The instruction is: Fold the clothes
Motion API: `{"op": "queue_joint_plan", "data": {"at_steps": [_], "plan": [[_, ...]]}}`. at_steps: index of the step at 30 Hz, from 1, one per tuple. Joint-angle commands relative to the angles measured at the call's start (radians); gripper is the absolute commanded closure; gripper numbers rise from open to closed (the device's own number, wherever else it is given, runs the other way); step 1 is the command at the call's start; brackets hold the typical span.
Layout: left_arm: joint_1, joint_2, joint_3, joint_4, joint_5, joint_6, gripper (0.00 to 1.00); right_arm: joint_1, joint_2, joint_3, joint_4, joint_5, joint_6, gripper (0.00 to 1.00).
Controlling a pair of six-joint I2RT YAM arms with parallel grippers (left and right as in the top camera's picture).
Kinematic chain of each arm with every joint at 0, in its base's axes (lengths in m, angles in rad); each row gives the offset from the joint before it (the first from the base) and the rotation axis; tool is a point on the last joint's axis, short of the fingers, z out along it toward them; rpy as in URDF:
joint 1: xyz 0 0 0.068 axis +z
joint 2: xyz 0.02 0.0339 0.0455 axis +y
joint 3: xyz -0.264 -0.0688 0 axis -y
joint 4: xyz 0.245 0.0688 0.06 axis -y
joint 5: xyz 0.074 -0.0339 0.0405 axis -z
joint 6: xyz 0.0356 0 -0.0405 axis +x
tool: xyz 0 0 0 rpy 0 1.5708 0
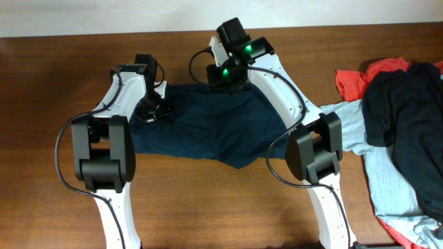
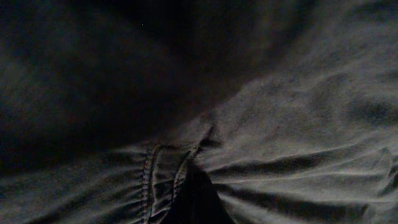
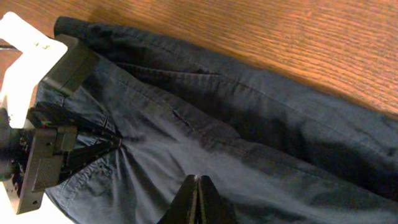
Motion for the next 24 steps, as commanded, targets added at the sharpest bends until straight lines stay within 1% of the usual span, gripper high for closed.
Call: {"op": "queue_joint_plan", "data": {"at_steps": [1, 13, 20, 24], "plan": [[0.008, 0.038, -0.001, 0.002, -0.037, -0.005, 0.99, 0.012, 0.032, -0.007, 0.000, 0.015, 0.005, 0.96], [0.008, 0.038, -0.001, 0.002, -0.037, -0.005, 0.99, 0.038, 0.101, -0.010, 0.034, 0.017, 0.005, 0.96], [0.008, 0.038, -0.001, 0.002, -0.037, -0.005, 0.99, 0.038, 0.144, -0.019, 0.084, 0.105, 0.005, 0.95], [0.008, 0.038, -0.001, 0.002, -0.038, -0.005, 0.99, 0.039, 0.178, -0.021, 0.114, 0.113, 0.005, 0.95]]}}
